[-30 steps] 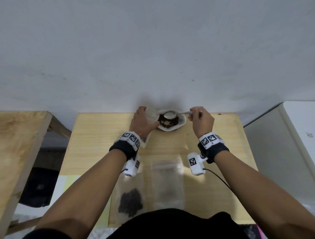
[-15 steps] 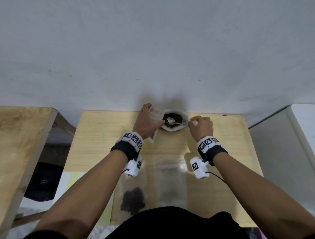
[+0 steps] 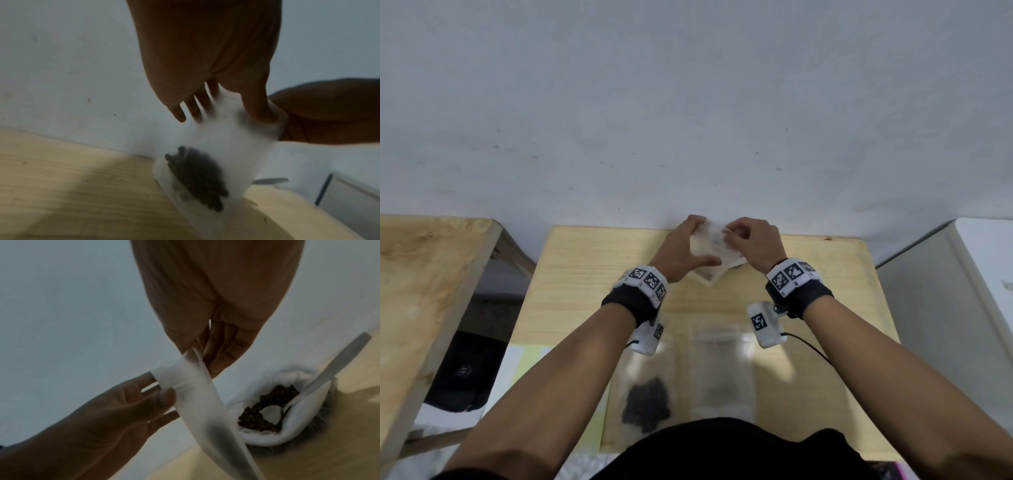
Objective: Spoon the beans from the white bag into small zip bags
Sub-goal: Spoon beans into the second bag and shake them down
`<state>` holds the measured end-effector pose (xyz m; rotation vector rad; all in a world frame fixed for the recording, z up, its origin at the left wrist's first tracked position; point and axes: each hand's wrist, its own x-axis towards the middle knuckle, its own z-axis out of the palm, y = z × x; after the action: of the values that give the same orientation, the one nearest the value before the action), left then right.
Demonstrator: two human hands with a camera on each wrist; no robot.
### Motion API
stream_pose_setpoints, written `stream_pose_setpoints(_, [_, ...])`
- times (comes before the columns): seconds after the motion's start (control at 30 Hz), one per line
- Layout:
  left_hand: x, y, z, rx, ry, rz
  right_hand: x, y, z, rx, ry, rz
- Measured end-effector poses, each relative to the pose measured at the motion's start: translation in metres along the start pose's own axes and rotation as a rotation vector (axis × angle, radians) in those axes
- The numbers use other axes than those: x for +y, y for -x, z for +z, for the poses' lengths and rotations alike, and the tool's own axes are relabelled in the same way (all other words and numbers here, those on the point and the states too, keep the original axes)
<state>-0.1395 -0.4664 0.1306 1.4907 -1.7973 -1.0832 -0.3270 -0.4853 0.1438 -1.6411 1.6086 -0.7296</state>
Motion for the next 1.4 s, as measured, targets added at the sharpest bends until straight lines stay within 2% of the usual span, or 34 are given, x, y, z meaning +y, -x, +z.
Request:
stream_pose_setpoints(0.33, [0.005,-0.005,-0.014,0.084,0.151,0.013,-0.005,0.008,-0.015,-0.08,-0.03,-0.066])
stream_pose_setpoints(0.57, [0.017,-0.007,-0.022,0.231,0.366,-0.047,0.004,0.015,-0.017,-0.004,-0.22,-0.077])
stream_pose_setpoints(0.7, [0.018,-0.008,-0.026,0.252,0.415,-0.04,0.004,0.016,-0.02,0.054,-0.272,-0.092])
stream_pose_setpoints(0.8, [0.014,-0.009,-0.028,0.233,0.407,-0.044,-0.001,0.016,-0.02,0.066,-0.303,-0.091])
stream_pose_setpoints(0.9, [0.01,-0.01,-0.029,0.177,0.347,-0.041,-0.004,0.014,-0.019,0.077,-0.204,-0.114])
stream_pose_setpoints(1.0, [0.016,-0.009,-0.029,0.085,0.202,0.009,-0.007,0.014,-0.016,0.043,-0.076,-0.174])
stream_pose_setpoints(1.1, [0.024,-0.008,-0.028,0.035,0.156,0.064,-0.01,0.015,-0.013,0.023,-0.043,-0.212])
stream_pose_setpoints(1.4, [0.029,-0.006,-0.025,0.086,0.091,0.184,-0.015,0.016,-0.013,0.032,-0.01,-0.25])
